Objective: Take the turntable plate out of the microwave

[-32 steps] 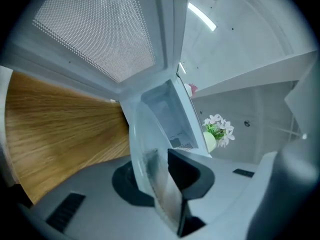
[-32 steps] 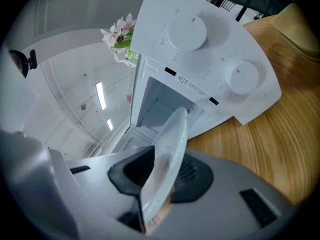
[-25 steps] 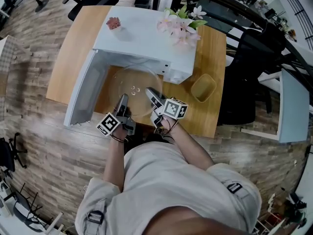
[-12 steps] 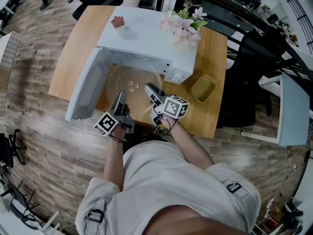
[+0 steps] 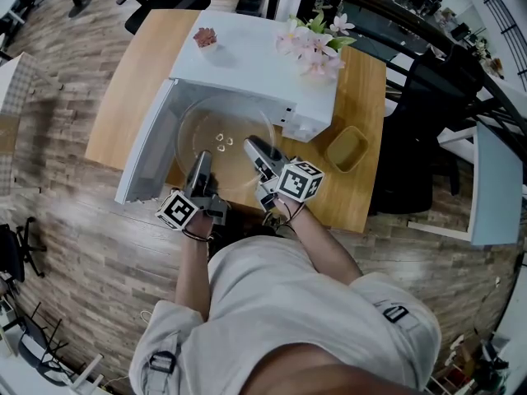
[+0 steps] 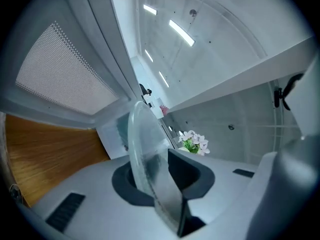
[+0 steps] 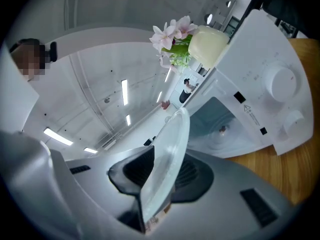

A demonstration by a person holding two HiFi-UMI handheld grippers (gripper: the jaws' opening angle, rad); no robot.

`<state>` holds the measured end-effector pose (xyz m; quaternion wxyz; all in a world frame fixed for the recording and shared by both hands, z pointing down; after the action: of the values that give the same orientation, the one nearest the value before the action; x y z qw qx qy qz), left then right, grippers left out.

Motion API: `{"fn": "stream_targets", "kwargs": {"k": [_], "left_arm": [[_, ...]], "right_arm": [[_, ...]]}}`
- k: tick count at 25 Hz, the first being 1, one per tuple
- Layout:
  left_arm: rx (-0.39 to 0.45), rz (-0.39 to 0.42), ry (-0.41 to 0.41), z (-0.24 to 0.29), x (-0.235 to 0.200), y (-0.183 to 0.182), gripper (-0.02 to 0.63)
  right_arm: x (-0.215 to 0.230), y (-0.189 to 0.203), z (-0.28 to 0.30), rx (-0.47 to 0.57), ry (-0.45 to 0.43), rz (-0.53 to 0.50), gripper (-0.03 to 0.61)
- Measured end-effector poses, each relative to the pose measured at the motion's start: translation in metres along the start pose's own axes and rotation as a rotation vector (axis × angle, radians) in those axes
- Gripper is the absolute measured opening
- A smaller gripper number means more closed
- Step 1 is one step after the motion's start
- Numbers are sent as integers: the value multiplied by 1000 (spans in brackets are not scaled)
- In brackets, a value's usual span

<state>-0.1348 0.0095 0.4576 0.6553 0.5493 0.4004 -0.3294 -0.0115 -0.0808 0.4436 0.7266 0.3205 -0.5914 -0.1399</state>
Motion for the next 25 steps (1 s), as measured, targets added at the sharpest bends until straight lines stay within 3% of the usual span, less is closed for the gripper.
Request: {"fn": "stream_targets", "kwargs": {"k": [10,25], "left_arm": [[-15,42,86,12,15,-19,87],[-109,94,187,44,41,-30,89]], "right_arm": [[-13,-19,3,67,-9,-47,104],[-19,-46,-13,176,71,-103,109]]}}
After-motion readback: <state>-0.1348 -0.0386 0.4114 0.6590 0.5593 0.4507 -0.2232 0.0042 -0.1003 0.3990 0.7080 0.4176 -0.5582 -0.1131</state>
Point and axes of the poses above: the fingertips, and each gripper's own axes: z forward along the fingers, x to its right, y out of its underside, the point moved 2 cm from there along -z, backward along the fingers, and after that the axes turned 6 degrees about -x, right-handed, at the moved point
